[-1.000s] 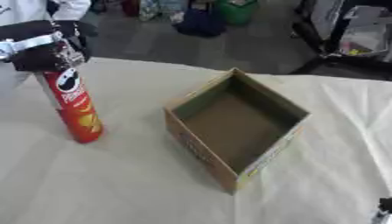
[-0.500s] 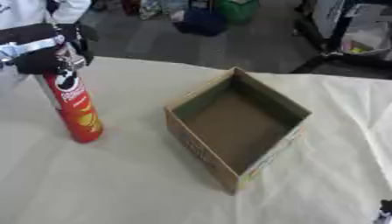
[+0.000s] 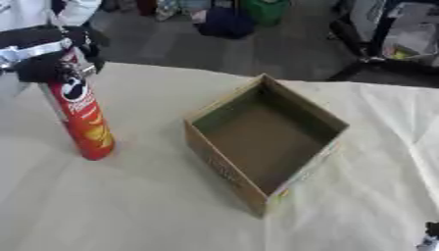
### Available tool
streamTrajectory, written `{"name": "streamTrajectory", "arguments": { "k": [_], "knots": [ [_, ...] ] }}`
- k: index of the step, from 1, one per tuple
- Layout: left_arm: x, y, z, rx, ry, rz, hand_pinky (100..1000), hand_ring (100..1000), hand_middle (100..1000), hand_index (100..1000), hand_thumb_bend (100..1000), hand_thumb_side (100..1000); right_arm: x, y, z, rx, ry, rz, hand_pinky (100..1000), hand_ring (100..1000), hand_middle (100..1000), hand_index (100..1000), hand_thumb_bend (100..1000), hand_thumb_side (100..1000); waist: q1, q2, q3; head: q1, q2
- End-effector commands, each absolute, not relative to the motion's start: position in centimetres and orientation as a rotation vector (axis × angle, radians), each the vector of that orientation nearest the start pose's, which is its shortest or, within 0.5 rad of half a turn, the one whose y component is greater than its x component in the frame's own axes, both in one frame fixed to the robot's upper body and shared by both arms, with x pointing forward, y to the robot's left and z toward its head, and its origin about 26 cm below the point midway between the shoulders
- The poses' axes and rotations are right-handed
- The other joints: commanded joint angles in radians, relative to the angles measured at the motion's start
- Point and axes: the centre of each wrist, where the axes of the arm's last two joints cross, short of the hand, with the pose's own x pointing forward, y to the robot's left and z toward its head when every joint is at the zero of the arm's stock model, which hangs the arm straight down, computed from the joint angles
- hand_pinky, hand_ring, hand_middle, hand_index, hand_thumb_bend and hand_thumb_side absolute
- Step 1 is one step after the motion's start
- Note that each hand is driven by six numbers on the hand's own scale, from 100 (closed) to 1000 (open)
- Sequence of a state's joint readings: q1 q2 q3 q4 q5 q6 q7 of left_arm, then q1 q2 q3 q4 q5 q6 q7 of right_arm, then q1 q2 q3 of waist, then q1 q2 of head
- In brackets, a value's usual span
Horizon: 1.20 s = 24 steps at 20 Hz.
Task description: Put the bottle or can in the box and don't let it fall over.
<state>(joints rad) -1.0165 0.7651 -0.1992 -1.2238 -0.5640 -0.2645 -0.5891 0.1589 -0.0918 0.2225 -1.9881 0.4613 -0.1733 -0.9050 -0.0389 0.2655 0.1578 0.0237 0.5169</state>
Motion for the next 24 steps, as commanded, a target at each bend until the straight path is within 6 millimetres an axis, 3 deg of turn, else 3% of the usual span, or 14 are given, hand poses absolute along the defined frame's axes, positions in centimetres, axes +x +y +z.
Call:
{"name": "streamTrajectory", "arguments": {
  "k": [1,3,4,6,11,15,18,24],
  "knots": [
    [42.6,32.9,34.5,0.943,-1.554,-1.669,784,901,908,947,100,1000,22.6,-20.7,6.5,-0.801,-2.137,-0.411,369,582,751,952,100,611,0.001,-0.007,0.0,0.002,-0.006],
    [42.6,32.8,34.6,0.934,-1.561,-1.672,746,874,888,932,100,1000,22.6,-20.7,6.5,-0.8,-2.137,-0.411,369,582,751,952,100,612,0.002,-0.006,0.001,0.002,-0.005],
    [42.5,32.8,34.7,0.931,-1.56,-1.674,658,842,882,929,100,1000,22.6,-20.6,6.5,-0.8,-2.137,-0.412,369,582,751,952,100,613,0.002,-0.006,0.001,0.002,-0.005],
    [42.5,32.8,34.7,0.928,-1.55,-1.683,603,817,868,919,100,1000,22.6,-20.6,6.5,-0.799,-2.138,-0.414,369,582,751,952,100,613,0.002,-0.004,0.002,0.001,-0.004],
    [42.3,32.8,34.8,0.942,-1.525,-1.715,618,813,829,889,100,1000,22.7,-20.6,6.6,-0.799,-2.138,-0.417,368,582,750,952,100,613,0.002,-0.003,0.002,-0.001,-0.003],
    [42.1,32.7,35.4,0.97,-1.54,-1.721,700,859,861,890,100,1000,22.7,-20.6,6.6,-0.798,-2.137,-0.418,368,581,750,952,100,614,0.003,-0.003,0.004,-0.001,0.0],
    [41.9,32.5,36.1,1.0,-1.594,-1.72,921,967,950,924,100,1000,22.7,-20.6,6.6,-0.797,-2.137,-0.418,368,580,749,953,100,616,0.004,-0.002,0.006,0.0,0.001],
    [42.1,32.6,36.9,1.01,-1.681,-1.706,936,968,950,931,100,1000,22.7,-20.6,6.6,-0.799,-2.133,-0.418,368,580,749,954,100,616,0.006,-0.003,0.009,0.0,0.002]
  ]
}}
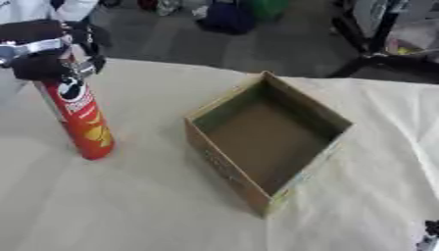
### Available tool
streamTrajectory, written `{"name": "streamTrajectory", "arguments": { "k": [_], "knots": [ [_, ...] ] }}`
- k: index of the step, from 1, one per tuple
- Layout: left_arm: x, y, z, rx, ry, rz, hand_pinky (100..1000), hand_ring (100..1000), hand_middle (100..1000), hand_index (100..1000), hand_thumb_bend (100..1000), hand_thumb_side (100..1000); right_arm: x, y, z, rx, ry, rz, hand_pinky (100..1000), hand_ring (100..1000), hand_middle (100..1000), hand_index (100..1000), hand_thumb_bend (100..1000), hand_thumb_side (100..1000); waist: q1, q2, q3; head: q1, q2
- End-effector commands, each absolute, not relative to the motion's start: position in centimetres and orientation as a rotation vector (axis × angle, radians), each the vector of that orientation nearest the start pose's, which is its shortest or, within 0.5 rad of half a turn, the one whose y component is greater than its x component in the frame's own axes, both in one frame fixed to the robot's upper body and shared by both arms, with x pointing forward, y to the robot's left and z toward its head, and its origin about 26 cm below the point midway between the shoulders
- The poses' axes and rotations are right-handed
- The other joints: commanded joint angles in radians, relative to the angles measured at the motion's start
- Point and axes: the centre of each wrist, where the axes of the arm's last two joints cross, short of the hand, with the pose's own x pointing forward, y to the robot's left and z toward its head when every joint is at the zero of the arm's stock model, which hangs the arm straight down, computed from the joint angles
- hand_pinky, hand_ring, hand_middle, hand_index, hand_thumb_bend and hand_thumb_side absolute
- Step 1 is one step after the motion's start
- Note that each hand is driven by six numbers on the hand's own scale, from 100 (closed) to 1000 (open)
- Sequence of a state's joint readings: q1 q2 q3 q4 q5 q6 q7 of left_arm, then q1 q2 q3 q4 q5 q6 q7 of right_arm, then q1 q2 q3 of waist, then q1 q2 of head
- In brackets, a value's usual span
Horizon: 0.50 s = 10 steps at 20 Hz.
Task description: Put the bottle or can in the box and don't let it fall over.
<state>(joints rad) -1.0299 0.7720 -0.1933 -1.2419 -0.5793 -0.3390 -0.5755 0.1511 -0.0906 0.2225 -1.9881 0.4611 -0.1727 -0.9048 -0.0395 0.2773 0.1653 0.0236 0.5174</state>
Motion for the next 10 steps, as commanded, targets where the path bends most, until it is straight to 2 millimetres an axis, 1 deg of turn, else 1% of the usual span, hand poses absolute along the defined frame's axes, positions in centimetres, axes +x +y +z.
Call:
{"name": "streamTrajectory", "arguments": {
  "k": [1,10],
  "knots": [
    [42.1,32.6,37.0,0.998,-1.685,-1.706,934,967,949,930,100,1000,22.7,-20.6,6.6,-0.8,-2.133,-0.417,368,580,749,954,100,616,0.007,-0.015,0.001,0.001,0.002],
    [41.5,32.6,38.7,0.938,-1.74,-1.662,919,962,949,926,100,1000,22.6,-20.7,6.4,-0.808,-2.128,-0.413,368,581,748,954,100,615,0.009,-0.019,0.004,-0.003,0.004]
  ]
}}
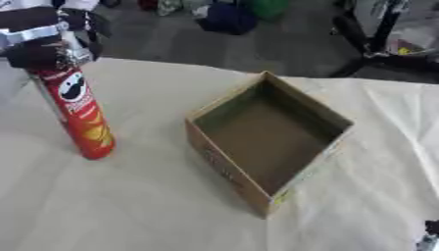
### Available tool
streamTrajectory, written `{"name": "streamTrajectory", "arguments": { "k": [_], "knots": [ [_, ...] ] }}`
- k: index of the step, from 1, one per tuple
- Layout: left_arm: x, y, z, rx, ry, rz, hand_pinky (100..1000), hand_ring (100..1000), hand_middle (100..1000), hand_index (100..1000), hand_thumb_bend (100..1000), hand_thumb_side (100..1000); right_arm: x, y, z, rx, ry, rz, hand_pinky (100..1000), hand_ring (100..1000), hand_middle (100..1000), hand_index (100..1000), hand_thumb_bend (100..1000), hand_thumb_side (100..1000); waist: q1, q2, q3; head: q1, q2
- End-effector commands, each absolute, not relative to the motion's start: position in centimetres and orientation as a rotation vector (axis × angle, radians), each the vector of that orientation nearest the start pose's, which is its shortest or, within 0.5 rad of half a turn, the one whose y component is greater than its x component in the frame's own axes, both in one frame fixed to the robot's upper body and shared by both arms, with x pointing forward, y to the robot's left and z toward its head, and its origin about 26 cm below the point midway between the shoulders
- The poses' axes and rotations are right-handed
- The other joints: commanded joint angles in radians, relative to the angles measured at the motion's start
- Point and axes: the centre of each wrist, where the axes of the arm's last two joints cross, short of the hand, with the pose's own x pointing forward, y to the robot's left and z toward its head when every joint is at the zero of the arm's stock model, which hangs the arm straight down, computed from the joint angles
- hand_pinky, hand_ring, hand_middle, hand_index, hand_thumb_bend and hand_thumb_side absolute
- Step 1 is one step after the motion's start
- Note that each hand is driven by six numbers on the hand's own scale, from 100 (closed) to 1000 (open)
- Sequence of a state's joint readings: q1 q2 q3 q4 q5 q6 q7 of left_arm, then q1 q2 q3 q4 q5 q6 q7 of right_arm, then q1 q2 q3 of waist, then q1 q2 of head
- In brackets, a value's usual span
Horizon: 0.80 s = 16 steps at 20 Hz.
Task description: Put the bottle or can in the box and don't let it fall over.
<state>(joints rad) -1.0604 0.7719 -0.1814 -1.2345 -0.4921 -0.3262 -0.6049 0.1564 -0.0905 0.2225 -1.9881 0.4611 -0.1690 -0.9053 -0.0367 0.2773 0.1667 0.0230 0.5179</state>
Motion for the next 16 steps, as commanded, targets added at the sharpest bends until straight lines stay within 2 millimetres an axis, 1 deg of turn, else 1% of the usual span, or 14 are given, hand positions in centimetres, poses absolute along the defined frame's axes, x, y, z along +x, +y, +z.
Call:
{"name": "streamTrajectory", "arguments": {
  "k": [1,9,16],
  "knots": [
    [41.4,32.6,38.9,0.936,-1.748,-1.654,918,961,949,926,100,1000,22.6,-20.7,6.4,-0.808,-2.128,-0.412,368,581,749,954,100,615,0.006,-0.019,0.003,-0.003,0.004],
    [40.8,33.0,40.0,0.94,-1.785,-1.577,916,960,952,926,100,1000,22.6,-20.8,6.4,-0.812,-2.129,-0.41,369,580,748,954,100,616,0.009,-0.018,0.008,-0.001,0.004],
    [40.9,34.3,39.9,0.971,-1.782,-1.474,911,960,964,933,100,1000,22.6,-20.7,6.5,-0.813,-2.128,-0.412,368,580,748,955,100,616,0.01,-0.015,0.01,0.002,0.004]
  ]
}}
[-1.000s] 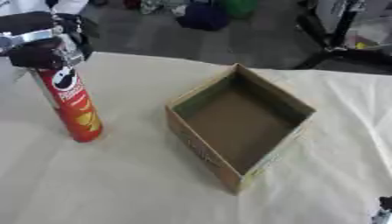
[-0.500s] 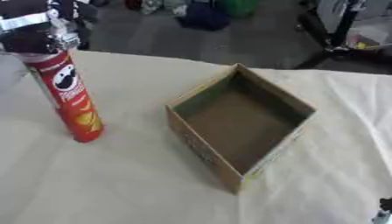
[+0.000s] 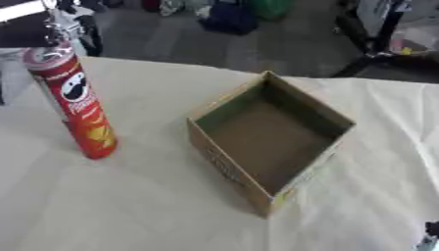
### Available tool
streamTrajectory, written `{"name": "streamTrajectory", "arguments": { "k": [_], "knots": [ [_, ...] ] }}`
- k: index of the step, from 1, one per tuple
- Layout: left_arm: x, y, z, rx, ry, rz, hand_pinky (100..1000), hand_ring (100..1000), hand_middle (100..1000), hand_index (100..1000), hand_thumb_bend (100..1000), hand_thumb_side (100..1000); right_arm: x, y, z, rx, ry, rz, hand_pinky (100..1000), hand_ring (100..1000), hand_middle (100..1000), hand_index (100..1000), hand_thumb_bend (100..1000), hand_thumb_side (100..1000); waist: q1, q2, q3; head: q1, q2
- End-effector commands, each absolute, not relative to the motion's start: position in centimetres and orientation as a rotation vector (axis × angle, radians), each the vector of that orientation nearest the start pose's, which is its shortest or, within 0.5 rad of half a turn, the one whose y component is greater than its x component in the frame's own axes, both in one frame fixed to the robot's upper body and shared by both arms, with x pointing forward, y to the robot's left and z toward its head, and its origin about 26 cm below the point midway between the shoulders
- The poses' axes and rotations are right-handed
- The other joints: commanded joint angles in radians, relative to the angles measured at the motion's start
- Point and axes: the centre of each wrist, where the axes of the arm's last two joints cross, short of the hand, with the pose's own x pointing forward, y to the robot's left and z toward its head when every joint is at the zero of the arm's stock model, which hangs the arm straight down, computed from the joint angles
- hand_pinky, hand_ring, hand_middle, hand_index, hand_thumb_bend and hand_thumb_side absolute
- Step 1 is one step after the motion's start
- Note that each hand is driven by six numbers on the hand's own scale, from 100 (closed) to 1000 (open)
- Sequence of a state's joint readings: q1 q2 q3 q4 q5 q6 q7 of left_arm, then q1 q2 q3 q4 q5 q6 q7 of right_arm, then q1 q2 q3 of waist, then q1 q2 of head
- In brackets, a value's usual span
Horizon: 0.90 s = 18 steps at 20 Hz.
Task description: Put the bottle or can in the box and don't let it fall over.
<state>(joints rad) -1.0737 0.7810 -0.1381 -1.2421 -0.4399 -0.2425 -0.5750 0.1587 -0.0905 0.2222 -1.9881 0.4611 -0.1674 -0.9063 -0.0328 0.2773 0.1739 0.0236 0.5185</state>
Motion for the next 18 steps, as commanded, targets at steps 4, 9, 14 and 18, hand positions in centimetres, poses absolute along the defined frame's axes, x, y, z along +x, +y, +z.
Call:
{"name": "streamTrajectory", "arguments": {
  "k": [4,9,14,18],
  "knots": [
    [41.1,35.1,39.8,0.977,-1.763,-1.435,910,961,966,935,100,1000,22.6,-20.7,6.5,-0.813,-2.129,-0.413,368,580,748,955,100,616,0.006,-0.014,0.004,0.001,0.004],
    [41.2,35.6,39.5,0.991,-1.742,-1.414,913,964,968,934,100,1000,22.7,-20.7,6.5,-0.812,-2.13,-0.414,368,580,748,955,100,617,0.005,-0.013,0.006,0.002,0.004],
    [41.2,36.0,39.2,1.013,-1.72,-1.397,916,966,972,938,100,1000,22.7,-20.7,6.5,-0.81,-2.13,-0.417,368,580,748,955,100,617,0.004,-0.011,0.006,0.002,0.004],
    [41.4,36.1,38.9,1.019,-1.7,-1.4,919,967,972,940,100,1000,22.7,-20.6,6.6,-0.808,-2.129,-0.419,367,580,748,955,100,617,0.003,-0.009,0.005,0.003,0.004]
  ]
}}
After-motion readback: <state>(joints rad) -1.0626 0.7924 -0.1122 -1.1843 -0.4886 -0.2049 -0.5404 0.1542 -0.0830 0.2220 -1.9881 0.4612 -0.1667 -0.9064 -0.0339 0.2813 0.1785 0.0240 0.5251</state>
